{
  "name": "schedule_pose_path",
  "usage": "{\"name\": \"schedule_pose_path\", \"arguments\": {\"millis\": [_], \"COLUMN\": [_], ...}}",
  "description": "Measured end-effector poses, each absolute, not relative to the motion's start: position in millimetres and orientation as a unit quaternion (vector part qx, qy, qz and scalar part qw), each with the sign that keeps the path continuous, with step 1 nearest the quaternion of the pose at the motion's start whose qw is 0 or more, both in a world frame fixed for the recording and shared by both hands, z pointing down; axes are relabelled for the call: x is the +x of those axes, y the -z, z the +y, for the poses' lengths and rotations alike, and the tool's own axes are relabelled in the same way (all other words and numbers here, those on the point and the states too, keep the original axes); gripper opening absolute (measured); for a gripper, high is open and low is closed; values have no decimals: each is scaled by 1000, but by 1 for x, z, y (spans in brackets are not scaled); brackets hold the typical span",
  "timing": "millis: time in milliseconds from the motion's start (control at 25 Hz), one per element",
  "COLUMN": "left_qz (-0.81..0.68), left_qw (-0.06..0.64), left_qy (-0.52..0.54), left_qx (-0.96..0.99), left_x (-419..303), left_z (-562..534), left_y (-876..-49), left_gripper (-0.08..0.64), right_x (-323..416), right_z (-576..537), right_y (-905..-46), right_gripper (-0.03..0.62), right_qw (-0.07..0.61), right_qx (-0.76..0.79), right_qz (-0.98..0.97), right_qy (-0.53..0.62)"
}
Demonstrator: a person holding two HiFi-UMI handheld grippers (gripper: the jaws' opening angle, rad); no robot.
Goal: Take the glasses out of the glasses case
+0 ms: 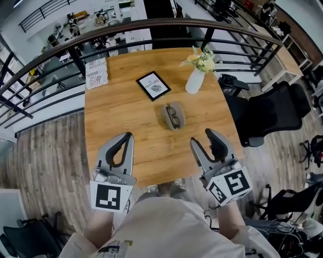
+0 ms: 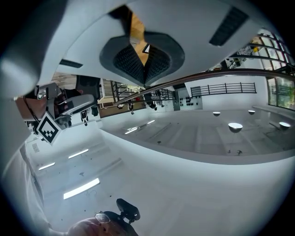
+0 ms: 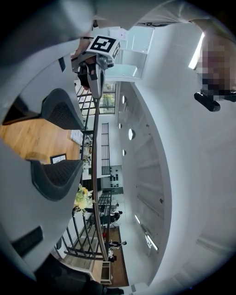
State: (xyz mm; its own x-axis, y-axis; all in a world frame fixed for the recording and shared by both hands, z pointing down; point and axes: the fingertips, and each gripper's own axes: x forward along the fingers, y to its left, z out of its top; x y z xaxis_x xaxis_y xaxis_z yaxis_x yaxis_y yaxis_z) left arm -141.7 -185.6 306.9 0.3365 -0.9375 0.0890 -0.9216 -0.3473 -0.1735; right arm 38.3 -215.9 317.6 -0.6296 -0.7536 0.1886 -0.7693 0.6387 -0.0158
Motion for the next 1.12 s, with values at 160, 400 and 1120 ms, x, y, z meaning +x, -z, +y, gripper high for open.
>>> {"name": "schedule_pose_path", "arguments": {"millis": [160,400,1120], "left_qz": [581,598,583], "left_qw": [42,27,-42], "left_qy": [94,112,149], "left_qx": [-807,-793,-797], "left_x": [-132,-119,-98], "left_z": [-205,-240,-365], "left_y": [-314,-336,-458], "left_gripper": [15,15,15], "right_x": [51,69,15], "right_z": [-244,-296,-430], "right_y": [-333,-365,-560], "right_gripper": [219,213,191], "right_qw": [95,115,240], "right_qx": [416,412,313], "right_qz": [-902,-900,-893], "right_qy": [-61,-84,-217]}}
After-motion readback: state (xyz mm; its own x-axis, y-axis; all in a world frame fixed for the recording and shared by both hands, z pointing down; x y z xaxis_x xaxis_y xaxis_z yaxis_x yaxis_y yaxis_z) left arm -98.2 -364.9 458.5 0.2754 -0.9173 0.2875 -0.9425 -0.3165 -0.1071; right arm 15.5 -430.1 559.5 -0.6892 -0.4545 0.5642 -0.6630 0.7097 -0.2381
